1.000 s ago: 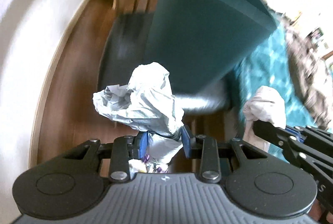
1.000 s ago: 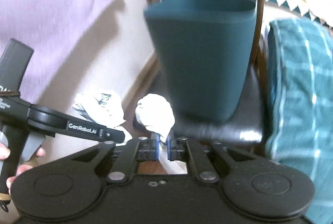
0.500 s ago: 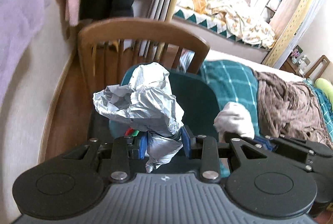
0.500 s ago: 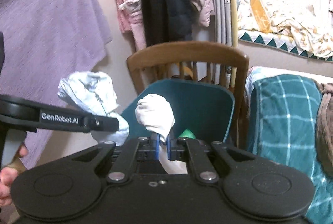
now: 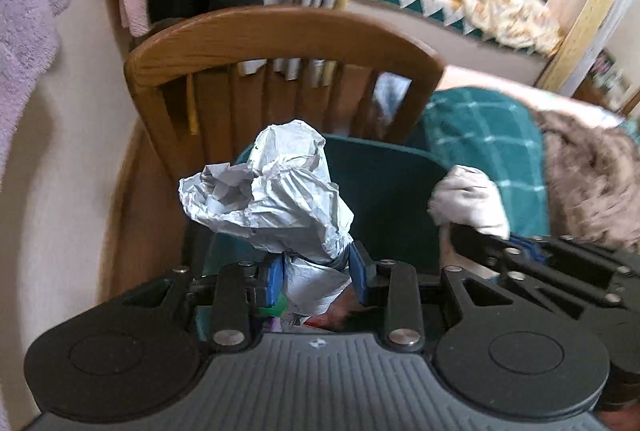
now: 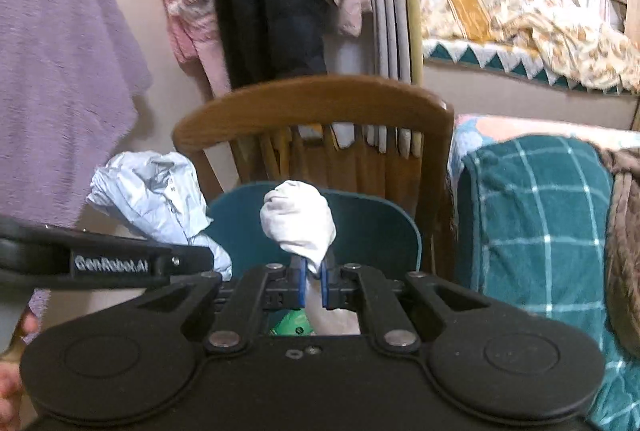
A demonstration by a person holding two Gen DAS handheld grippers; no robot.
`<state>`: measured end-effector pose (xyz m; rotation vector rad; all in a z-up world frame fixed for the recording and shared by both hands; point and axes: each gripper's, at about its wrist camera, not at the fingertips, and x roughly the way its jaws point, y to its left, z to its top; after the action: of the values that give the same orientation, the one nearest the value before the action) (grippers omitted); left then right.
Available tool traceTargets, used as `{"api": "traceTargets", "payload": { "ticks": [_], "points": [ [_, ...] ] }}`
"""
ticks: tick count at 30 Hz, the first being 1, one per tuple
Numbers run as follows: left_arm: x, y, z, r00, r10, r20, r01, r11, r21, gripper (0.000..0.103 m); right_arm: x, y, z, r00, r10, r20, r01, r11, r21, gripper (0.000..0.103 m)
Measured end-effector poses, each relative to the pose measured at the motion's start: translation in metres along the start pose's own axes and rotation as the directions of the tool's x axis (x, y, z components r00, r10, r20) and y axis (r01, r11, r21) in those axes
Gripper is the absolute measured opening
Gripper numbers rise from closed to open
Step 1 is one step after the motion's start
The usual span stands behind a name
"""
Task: Collect trash
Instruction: 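Lift tissue and crumpled paper with both tools over the wastebasket, then open both tools to drop tissue and paper into the wastebasket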
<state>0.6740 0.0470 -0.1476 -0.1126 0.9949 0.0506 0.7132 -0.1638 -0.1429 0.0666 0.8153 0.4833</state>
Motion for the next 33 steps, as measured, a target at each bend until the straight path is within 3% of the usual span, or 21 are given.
{"api": "traceTargets", "payload": {
  "ticks": [7, 12, 16, 27, 31, 33],
  "points": [
    [0.042, 0.007, -0.011, 0.994, 0.019, -0.109, -0.02, 1.0, -0.01, 0.033, 0.035, 0.004, -0.014, 0.994, -0.009, -0.108, 0.004, 0.999, -0.046, 0.006],
    [0.068, 0.004, -0.021, 0.976, 0.007, -0.218, -0.008, 1.0, 0.0, 0.033, 0.051, 0.01, -0.027, 0.985, -0.007, -0.174, -0.01, 0.995, -0.096, 0.007],
    [0.079, 0.002, -0.03, 0.967, 0.011, -0.255, -0.007, 1.0, 0.015, 0.033, 0.058, 0.011, -0.038, 0.975, -0.007, -0.22, -0.021, 0.992, -0.121, 0.008],
    [0.076, 0.005, -0.033, 0.966, 0.018, -0.258, -0.02, 1.0, -0.005, 0.039, 0.054, 0.008, -0.043, 0.975, 0.003, -0.221, -0.03, 0.993, -0.118, 0.013],
    [0.067, 0.006, -0.031, 0.97, 0.007, -0.242, -0.01, 1.0, -0.011, 0.042, 0.047, 0.005, -0.041, 0.979, -0.01, -0.202, -0.013, 0.994, -0.109, 0.028],
    [0.061, 0.005, -0.031, 0.974, -0.007, -0.226, 0.005, 1.0, -0.01, 0.046, 0.041, 0.001, -0.04, 0.981, 0.005, -0.192, -0.024, 0.995, -0.095, 0.031]
  ]
}}
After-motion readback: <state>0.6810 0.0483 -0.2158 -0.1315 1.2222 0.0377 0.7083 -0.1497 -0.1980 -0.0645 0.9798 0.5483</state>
